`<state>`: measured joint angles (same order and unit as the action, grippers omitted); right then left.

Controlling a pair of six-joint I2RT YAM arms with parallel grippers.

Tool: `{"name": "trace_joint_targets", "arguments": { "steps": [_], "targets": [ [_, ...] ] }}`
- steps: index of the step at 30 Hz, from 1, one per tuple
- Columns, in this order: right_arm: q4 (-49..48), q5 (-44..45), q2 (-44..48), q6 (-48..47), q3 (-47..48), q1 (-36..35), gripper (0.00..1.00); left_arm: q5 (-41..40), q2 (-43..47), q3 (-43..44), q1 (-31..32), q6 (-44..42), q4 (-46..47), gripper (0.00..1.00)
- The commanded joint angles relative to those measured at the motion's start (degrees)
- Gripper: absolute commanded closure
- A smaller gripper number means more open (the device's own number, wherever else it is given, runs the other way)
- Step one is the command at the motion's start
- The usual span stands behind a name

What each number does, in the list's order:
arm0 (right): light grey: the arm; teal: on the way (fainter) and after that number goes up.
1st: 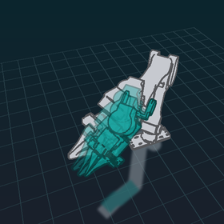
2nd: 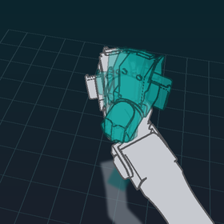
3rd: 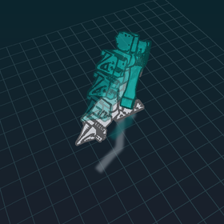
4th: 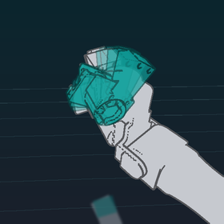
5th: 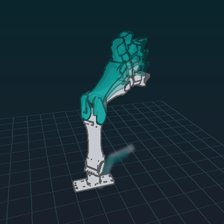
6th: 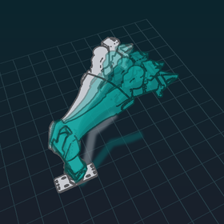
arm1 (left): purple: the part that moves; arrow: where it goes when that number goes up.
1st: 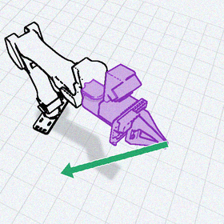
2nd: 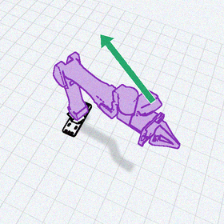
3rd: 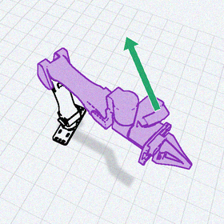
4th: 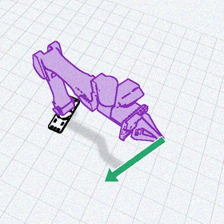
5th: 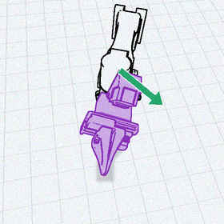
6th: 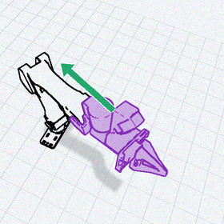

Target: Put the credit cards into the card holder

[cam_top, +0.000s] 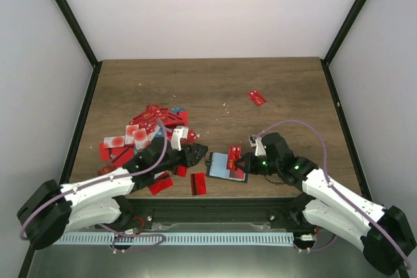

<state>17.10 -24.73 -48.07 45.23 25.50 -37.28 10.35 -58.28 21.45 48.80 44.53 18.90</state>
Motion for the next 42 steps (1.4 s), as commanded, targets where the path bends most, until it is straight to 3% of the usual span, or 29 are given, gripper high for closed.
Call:
{"name": "trace_joint_targets", "arguments": {
  "steps": [1,7,15,30,42],
  "targets": [
    [9.9,4.84,0.08,1.82,-0.66,0.58,0.99,-2.65,-5.46,1.67,0.37,-3.07,-2.23,0.5],
    [11.79,5.14,-2.61,0.72,-1.48,0.54,0.99,-1.97,-13.32,4.12,1.28,-4.28,-3.54,0.54],
    [6.43,1.98,-5.22,0.72,-3.17,0.62,0.99,-1.69,-21.14,7.02,2.28,-6.23,-4.18,0.64],
    [-0.13,-2.78,-9.0,1.94,-3.79,0.83,0.99,-2.28,-28.17,8.68,2.7,-7.0,-5.52,0.74],
    [-6.05,-10.06,-15.02,0.03,-5.39,5.73,0.99,-3.13,-30.98,9.39,3.61,-6.58,-6.06,0.78]
  ]
}}
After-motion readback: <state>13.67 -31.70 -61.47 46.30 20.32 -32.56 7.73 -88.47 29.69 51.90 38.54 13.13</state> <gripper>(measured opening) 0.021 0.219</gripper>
